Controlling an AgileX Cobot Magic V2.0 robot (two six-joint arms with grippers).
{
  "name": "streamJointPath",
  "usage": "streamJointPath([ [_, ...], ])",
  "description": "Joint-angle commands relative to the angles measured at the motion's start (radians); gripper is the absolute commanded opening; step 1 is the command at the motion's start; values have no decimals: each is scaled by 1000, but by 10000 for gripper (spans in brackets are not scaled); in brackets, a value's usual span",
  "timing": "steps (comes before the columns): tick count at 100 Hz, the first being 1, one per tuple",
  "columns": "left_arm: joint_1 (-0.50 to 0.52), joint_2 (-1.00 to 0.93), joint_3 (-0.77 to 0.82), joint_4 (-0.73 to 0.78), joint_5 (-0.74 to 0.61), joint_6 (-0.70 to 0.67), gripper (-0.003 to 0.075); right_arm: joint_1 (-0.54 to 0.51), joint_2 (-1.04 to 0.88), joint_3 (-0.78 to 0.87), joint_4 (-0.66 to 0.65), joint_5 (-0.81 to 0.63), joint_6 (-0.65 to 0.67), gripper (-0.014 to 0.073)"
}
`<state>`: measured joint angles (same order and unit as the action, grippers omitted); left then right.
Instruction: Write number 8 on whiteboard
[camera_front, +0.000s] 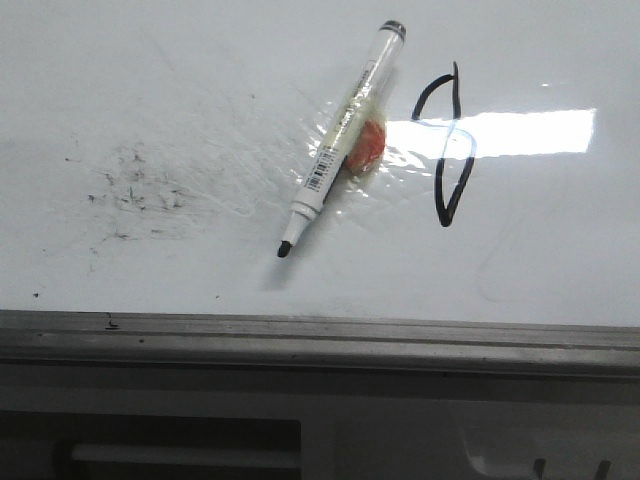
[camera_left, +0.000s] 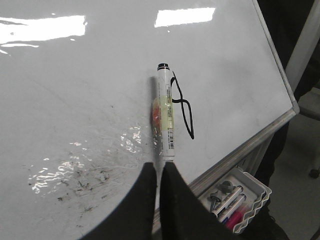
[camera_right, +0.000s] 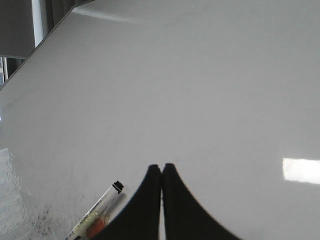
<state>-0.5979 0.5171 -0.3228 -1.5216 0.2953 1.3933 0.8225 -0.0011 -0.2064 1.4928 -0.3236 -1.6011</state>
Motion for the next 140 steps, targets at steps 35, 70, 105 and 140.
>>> streamJointPath([
  [35, -107, -55, -14, -32, -29, -4, -20, 0, 12, -22, -24, 1, -9, -66],
  [70, 48, -215, 40, 437, -95, -177, -20, 0, 12, -22, -24, -7, -9, -66],
  [105, 392, -403, 195, 1307, -133, -1242, -20, 0, 12, -22, -24, -7, -9, -66],
  [140, 393, -439, 321, 1457, -192, -1393, -20, 0, 12, -22, -24, -7, -9, -66],
])
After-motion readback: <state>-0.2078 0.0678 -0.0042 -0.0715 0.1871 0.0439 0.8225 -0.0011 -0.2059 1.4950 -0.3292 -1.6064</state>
